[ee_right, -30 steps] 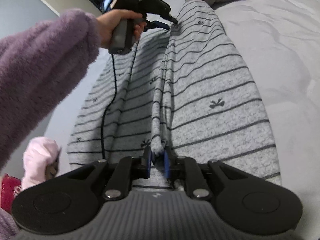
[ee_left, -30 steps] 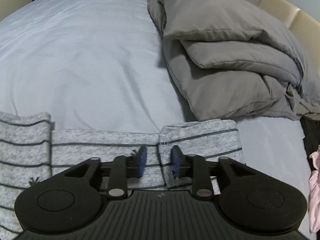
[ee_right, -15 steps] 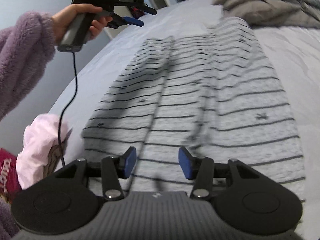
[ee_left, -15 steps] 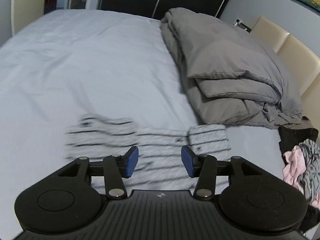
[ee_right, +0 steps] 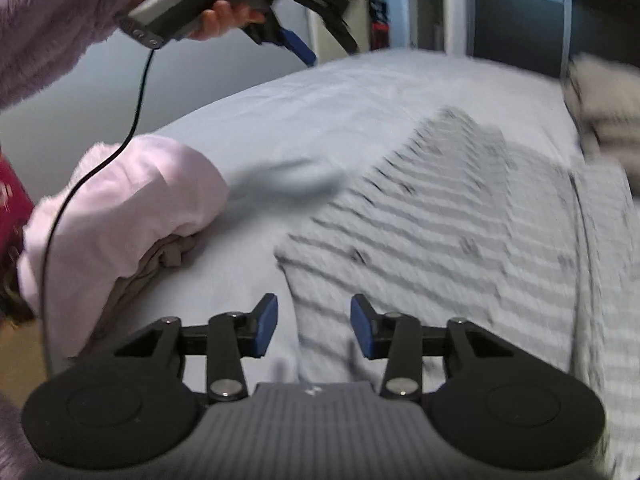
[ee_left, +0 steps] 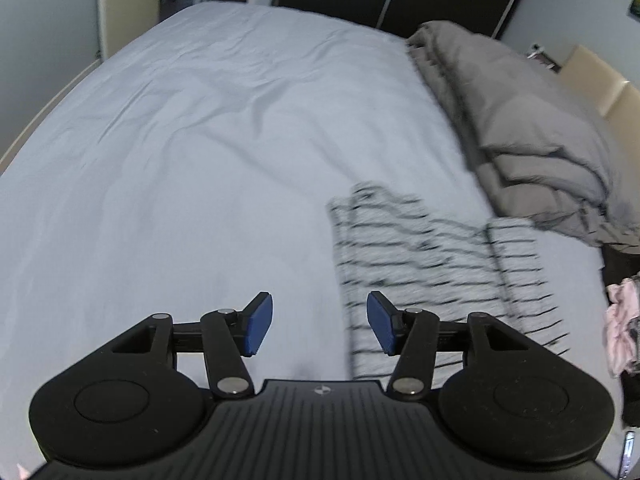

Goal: Fold clothes
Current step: 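Open both grippers and move them to the grey striped pants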

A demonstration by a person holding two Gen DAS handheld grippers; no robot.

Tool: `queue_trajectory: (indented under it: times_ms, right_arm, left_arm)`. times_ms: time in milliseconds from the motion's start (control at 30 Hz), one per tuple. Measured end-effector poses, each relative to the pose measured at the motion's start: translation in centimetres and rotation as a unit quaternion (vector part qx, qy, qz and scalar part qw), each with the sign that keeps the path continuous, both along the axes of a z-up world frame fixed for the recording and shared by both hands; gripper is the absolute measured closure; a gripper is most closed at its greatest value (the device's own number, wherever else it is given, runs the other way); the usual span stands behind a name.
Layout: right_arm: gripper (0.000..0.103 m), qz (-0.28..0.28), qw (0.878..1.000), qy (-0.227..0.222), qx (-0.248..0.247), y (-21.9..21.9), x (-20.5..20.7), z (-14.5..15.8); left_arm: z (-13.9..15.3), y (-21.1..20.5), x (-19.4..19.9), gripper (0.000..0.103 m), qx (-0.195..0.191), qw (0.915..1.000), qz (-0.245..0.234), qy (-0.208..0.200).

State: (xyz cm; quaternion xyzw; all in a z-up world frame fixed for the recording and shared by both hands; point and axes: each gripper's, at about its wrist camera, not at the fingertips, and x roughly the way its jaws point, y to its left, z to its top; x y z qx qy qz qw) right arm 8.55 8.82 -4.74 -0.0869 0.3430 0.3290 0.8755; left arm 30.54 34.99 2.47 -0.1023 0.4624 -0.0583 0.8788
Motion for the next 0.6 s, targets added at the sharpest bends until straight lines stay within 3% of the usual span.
queue_trajectory:
  times_ms: [233, 500, 567, 600]
  right_arm:
    - [0.064, 0.047, 0.996, -0.044, -0.065, 6.2, 1.7, -2.0]
    - [0.064, 0.068, 0.987, -0.066, -0.131, 8.9, 3.5, -5.3]
    - [0.073, 0.067, 0.985, -0.074, -0.141, 8.9, 3.6, -5.5]
    - [0.086, 0.063, 0.985, -0.076, -0.143, 8.8, 3.8, -5.5]
  left_arm:
    - [-4.7, 2.4, 1.1, 0.053, -0.037, 0.9992, 0.009, 0.010]
    - [-9.4, 3.3, 3.4, 0.053, -0.082, 0.9965, 0.012, 0.016]
    - [-10.3, 3.4, 4.0, 0.053, -0.100, 0.9948, 0.015, 0.014]
    - [-10.6, 3.4, 4.4, 0.052, -0.112, 0.9935, 0.018, 0.011]
